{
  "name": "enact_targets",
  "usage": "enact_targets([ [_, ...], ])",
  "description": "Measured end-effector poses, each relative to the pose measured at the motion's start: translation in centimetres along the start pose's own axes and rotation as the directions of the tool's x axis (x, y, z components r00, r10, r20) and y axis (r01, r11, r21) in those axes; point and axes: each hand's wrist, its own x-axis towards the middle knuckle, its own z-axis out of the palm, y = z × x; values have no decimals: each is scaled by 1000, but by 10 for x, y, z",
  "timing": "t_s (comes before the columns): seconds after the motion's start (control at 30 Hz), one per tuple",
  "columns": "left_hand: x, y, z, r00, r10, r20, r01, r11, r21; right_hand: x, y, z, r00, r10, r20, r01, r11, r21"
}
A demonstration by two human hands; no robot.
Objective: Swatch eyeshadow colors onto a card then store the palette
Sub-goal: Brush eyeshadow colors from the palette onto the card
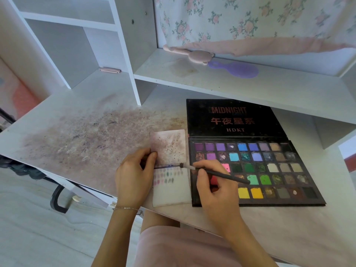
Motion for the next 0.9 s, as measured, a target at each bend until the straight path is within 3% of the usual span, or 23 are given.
enact_targets([
  [0.23, 0, 1, -1, 1000, 13, 1, -13, 1000, -17, -7, 5, -18, 997, 47, -54, -44, 998, 55],
  [0.47, 0, 1, 0, 1000, -11, -4, 11, 1000, -10, -10, 7, -58, 988, 28, -154, -40, 996, -81],
  [0.9, 0, 14, 11, 991, -134, -23, 133, 990, -39, -16, 36, -124, 898, 139, -417, -217, 965, -146],
])
